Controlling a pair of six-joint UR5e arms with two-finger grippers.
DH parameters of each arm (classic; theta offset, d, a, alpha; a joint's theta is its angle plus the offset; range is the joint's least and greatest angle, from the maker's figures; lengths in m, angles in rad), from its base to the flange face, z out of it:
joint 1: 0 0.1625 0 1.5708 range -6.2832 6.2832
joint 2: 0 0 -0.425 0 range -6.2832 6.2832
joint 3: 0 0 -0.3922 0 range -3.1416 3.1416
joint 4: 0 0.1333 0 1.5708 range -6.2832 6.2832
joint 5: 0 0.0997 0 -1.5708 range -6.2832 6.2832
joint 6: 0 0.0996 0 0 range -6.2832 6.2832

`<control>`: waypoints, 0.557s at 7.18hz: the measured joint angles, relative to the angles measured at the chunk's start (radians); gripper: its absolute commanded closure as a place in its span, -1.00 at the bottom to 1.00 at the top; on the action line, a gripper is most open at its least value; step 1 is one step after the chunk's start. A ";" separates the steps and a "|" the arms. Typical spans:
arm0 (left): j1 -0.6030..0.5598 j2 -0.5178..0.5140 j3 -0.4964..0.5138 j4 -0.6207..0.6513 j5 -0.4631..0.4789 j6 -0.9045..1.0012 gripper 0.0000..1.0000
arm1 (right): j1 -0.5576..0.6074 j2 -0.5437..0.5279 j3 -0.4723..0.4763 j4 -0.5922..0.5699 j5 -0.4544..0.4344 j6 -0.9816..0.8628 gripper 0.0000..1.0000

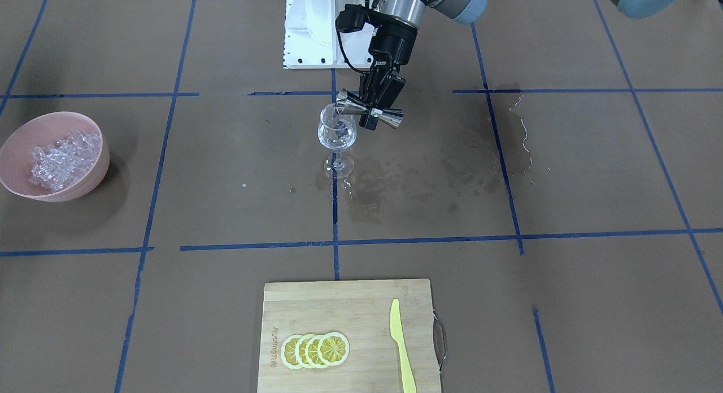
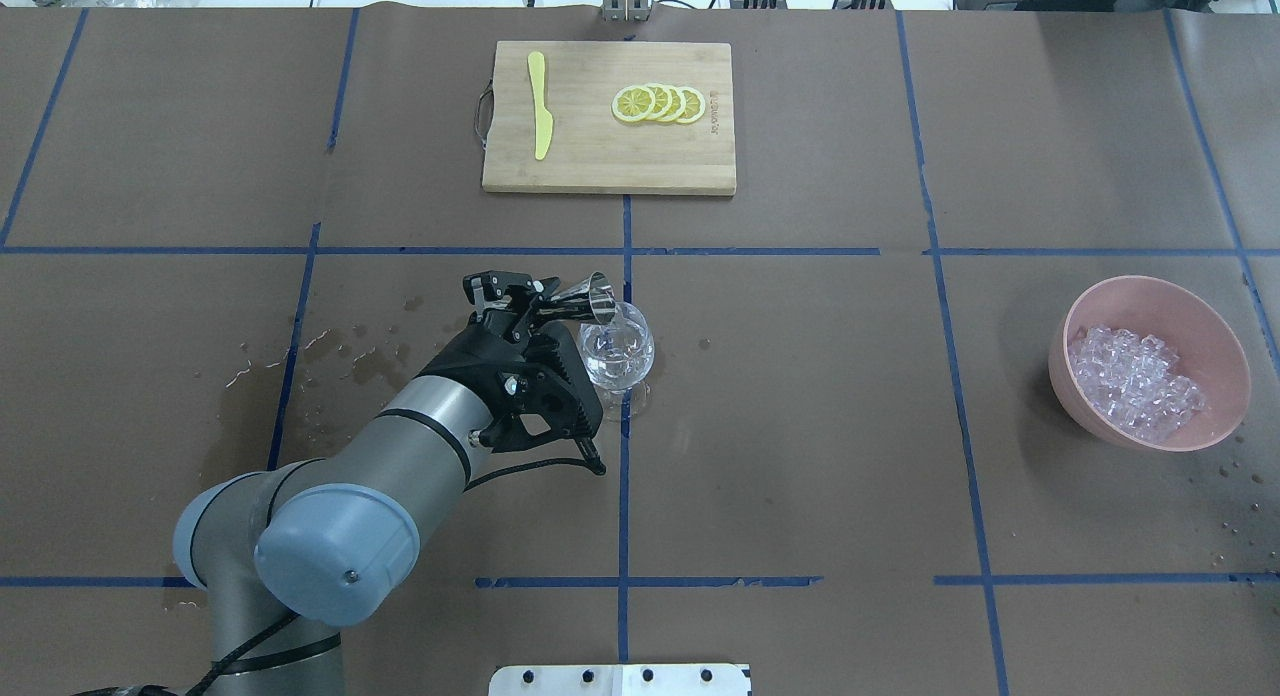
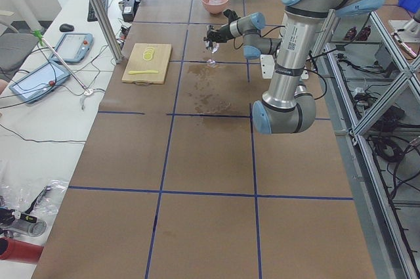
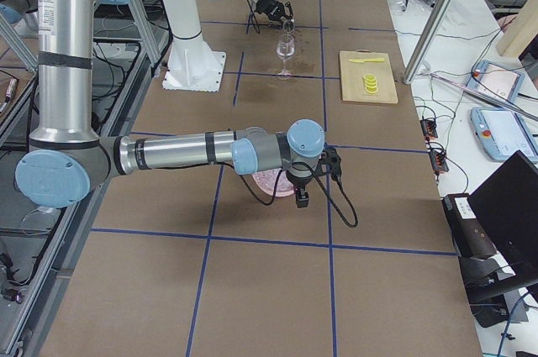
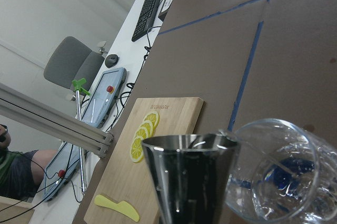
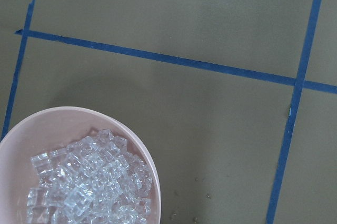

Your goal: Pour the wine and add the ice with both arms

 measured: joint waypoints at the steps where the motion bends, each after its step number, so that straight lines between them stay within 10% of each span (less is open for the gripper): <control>1: -0.003 -0.003 -0.006 0.025 -0.006 0.010 1.00 | 0.000 0.000 0.000 0.000 0.000 0.000 -1.00; 4: -0.012 -0.028 -0.012 0.108 -0.044 0.040 1.00 | 0.000 0.000 0.000 0.000 0.000 0.000 -1.00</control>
